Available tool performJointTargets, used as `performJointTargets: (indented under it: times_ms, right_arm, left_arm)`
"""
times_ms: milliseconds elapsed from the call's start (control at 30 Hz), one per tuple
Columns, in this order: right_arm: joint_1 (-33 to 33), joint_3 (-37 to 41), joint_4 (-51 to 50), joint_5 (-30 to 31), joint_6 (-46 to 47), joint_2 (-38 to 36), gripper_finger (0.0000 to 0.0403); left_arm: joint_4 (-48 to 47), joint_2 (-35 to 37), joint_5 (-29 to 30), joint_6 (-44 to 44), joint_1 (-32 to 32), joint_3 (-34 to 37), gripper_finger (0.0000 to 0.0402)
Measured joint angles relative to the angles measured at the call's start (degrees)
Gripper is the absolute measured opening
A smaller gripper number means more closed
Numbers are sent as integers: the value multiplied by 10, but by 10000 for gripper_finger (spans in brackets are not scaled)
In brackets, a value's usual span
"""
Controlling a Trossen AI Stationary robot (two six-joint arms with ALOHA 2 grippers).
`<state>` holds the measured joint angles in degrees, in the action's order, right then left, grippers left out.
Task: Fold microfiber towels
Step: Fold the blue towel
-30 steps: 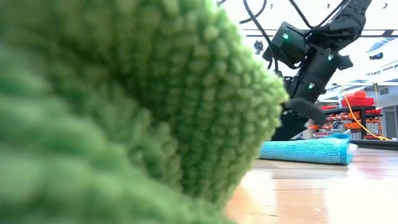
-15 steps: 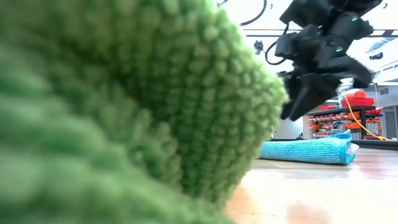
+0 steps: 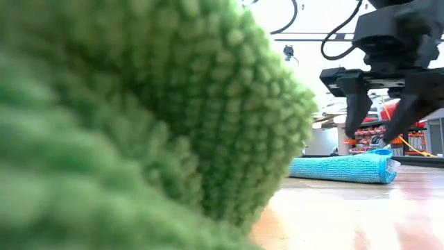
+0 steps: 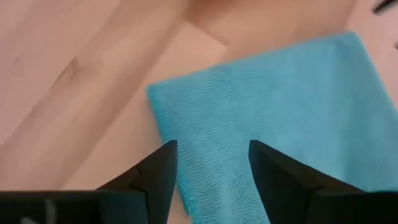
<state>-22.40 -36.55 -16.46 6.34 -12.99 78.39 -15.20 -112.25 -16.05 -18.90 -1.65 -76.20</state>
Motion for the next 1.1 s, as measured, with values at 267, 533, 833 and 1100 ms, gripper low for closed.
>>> performJointTargets:
  times_ms: [267, 533, 833, 1100]
  right_arm:
    - [-13, 33, 29, 57, -49, 0, 207]
    - [-10, 3, 5, 81, -70, 0, 205]
    - [22, 1, 20, 82, -57, 0, 204]
    - [102, 20, 155, 16, -76, 20, 204]
  left_arm:
    - [-2, 0, 0, 12, 0, 0, 126]
    - [-2, 0, 0, 18, 0, 0, 123]
    - [-7, 0, 0, 18, 3, 0, 125]
    - [-31, 10, 0, -11, 24, 0, 117]
